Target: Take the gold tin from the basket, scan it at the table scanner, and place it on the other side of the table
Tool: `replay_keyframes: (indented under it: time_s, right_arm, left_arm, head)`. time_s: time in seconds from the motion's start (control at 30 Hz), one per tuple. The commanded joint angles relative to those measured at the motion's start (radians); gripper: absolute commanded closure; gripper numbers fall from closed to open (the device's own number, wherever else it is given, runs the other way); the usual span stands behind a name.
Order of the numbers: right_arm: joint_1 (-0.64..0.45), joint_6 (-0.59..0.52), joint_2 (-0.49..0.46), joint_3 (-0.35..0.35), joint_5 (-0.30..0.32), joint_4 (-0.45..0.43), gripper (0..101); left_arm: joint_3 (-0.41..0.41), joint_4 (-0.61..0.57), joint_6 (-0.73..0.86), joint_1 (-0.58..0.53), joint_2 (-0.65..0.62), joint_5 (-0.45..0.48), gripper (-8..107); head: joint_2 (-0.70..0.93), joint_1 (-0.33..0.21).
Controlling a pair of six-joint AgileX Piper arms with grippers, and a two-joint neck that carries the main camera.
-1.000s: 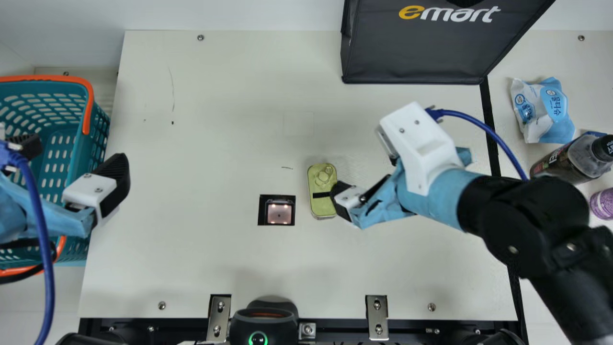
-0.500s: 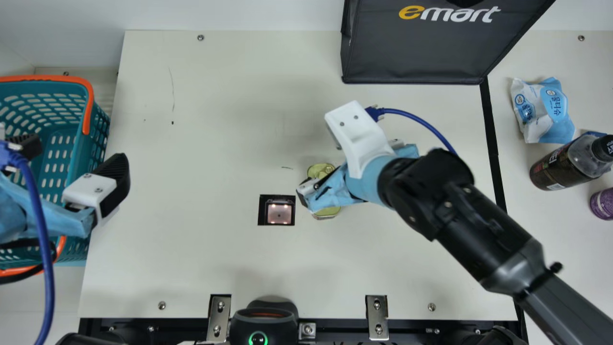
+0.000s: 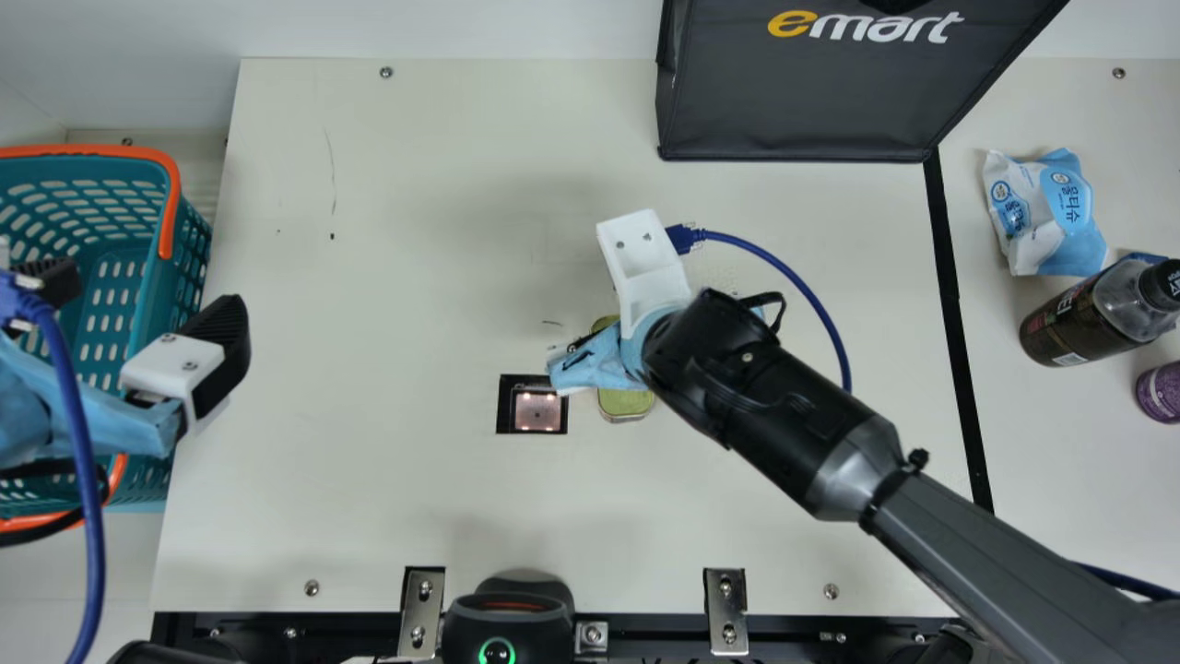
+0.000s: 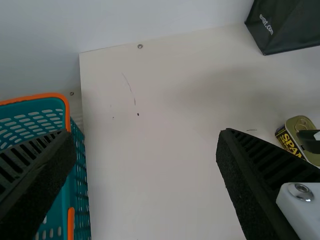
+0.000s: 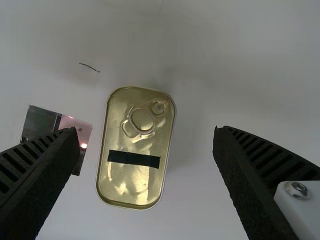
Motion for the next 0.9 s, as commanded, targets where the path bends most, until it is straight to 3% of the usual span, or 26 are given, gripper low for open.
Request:
replay_keyframes:
  time_s: [0.0,0.33,0.77,0.87]
  right_arm:
    - [0.006,0.055,0.012,0.004,0.002,-0.005,6]
    - [0.039,0.165,0.063,0.027,-0.018,-0.015,6]
    - [0.043,0.219,0.103,0.062,-0.085,-0.005,6]
    - [0.044,0.227,0.111,0.066,-0.095,-0.005,26]
  left_arm:
    - [0.0,0.0,0.0,0.0,0.0,0.0,9]
    - [0.0,0.0,0.0,0.0,0.0,0.0,9]
    - [0.0,0.0,0.0,0.0,0.0,0.0,9]
    - [0.0,0.0,0.0,0.0,0.0,0.0,9]
  head:
    - [0.002,-0.026]
    - [0.002,-0.026]
    - [0.002,-0.026]
    - [0.002,-0.026]
